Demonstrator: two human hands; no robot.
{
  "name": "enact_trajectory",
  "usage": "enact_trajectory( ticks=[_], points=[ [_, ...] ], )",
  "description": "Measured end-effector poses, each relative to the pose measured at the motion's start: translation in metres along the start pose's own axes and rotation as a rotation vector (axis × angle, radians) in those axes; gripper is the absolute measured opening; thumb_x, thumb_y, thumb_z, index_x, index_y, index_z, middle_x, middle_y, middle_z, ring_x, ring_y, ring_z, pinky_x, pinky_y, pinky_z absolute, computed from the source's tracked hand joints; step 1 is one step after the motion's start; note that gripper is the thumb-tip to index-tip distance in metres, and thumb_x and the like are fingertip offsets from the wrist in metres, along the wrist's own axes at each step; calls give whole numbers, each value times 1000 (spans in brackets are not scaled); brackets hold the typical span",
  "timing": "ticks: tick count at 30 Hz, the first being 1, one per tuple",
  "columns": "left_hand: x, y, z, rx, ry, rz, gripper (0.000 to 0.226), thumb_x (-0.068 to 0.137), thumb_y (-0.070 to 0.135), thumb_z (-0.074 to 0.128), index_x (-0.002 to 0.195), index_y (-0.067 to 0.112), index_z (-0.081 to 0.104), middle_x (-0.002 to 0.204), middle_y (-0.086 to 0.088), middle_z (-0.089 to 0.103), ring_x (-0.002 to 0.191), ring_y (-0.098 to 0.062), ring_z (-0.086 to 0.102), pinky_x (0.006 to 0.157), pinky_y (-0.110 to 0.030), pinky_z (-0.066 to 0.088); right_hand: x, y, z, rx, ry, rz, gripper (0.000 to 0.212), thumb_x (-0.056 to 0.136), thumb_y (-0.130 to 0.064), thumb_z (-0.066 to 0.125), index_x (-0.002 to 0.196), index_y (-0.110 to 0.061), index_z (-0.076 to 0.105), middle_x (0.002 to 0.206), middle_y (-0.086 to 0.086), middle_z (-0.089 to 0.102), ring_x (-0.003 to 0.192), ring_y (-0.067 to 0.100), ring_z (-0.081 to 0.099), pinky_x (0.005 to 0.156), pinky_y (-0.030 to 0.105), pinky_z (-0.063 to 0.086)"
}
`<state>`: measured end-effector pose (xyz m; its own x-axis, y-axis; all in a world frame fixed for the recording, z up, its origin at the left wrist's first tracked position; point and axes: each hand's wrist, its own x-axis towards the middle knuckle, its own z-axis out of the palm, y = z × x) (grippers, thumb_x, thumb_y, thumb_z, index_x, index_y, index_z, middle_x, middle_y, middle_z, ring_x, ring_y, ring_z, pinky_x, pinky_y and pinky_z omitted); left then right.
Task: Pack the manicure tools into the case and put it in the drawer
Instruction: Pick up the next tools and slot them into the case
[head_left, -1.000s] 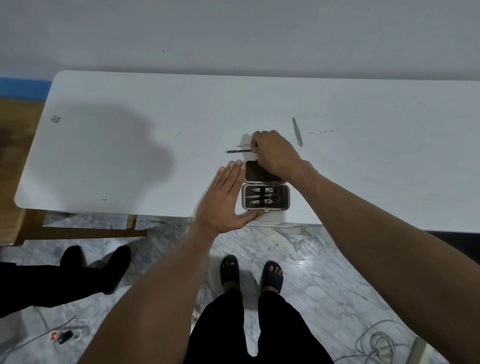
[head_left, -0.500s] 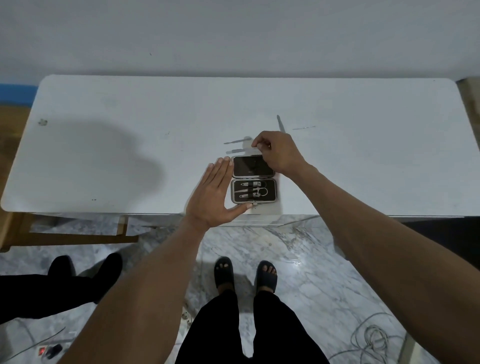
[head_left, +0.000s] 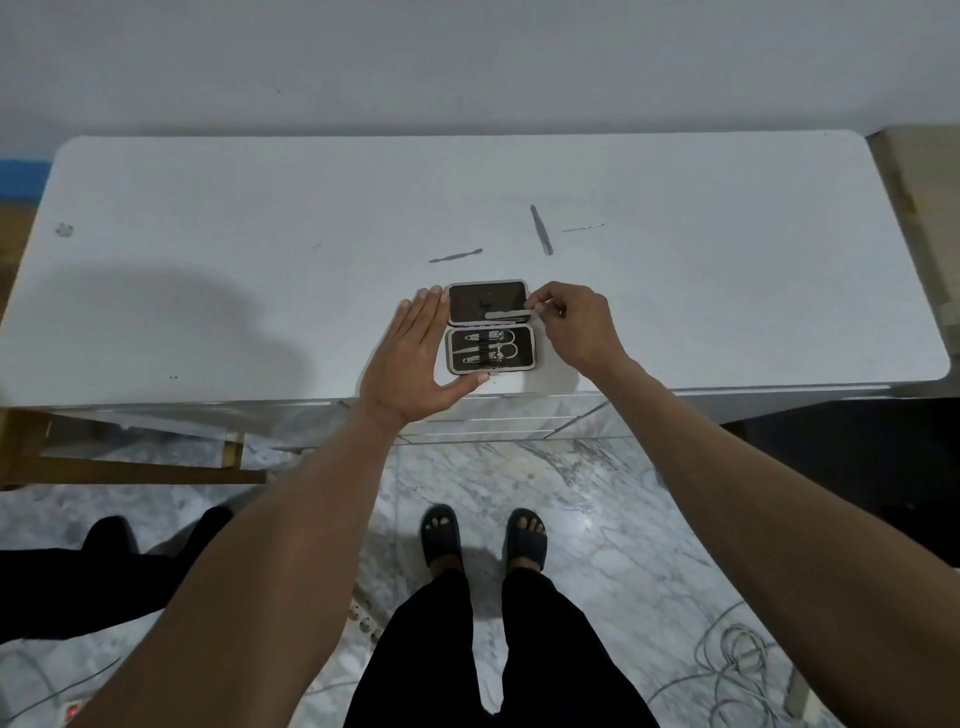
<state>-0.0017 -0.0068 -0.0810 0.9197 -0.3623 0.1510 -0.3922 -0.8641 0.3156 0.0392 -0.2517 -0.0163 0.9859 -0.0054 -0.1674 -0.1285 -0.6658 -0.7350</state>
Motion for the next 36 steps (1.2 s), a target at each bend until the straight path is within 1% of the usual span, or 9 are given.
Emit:
enact_trajectory(
  ticks=[4,9,14,17,21,28,31,34,36],
  points=[
    [0,-1,1,8,1,2,113,93,85,38,164,-2,25,173,-18,25,163,-29,18,134,-49,16,-3,1,0,-2,31,18,20,95,-8,52,95,-13,72,82,1,66,58,3,49,55,14,35],
    [0,-1,1,11,1,5,113,93,85,37,164,-2,25,173,-18,25,163,-30,18,134,-49,17,0,0,4,-29,41,35,21,92,-10,53,91,-18,72,80,-2,67,63,7,55,62,21,39],
    [0,-1,1,0,11,2,112,93,83,41,164,-2,25,173,-17,25,163,-29,18,134,-47,15,-1,-4,6,-31,44,35,23,91,-10,50,90,-17,72,76,-4,64,61,4,52,60,20,36],
    [0,0,0,-5,18,0,112,93,84,40,164,-2,25,172,-17,26,163,-29,19,135,-45,13,0,-3,4,-52,56,36,25,90,-7,49,89,-17,72,80,-3,66,69,13,56,65,22,38],
    [0,0,0,-6,19,1,112,93,84,41,164,-2,25,172,-17,26,163,-29,19,135,-44,13,5,2,1,-64,69,66,28,90,-3,50,86,-18,72,82,-3,67,75,14,58,69,22,40],
    [-1,1,0,-4,26,1,110,92,79,49,164,-2,25,172,-17,26,163,-29,19,135,-44,13,9,-4,3,-78,36,59,26,91,-8,50,87,-20,73,75,-5,63,60,5,52,65,21,38],
    [-1,1,-1,-2,26,2,110,93,78,49,164,-2,25,172,-18,26,163,-30,19,135,-44,13,7,-5,6,-63,4,54,22,93,-12,53,92,-20,74,79,-5,65,64,4,56,63,19,40],
    [0,1,0,-4,20,-3,111,92,79,49,163,-3,25,172,-18,26,163,-30,19,134,-46,14,4,-2,8,-43,-2,25,16,90,-15,61,95,-18,76,85,-4,69,76,10,60,70,21,43],
    [0,0,1,-2,20,-2,111,92,79,50,163,-3,25,172,-18,26,163,-30,19,134,-46,15,3,-2,8,-29,2,20,13,87,-14,66,94,-18,77,82,-4,68,74,9,59,70,19,41]
  ],
)
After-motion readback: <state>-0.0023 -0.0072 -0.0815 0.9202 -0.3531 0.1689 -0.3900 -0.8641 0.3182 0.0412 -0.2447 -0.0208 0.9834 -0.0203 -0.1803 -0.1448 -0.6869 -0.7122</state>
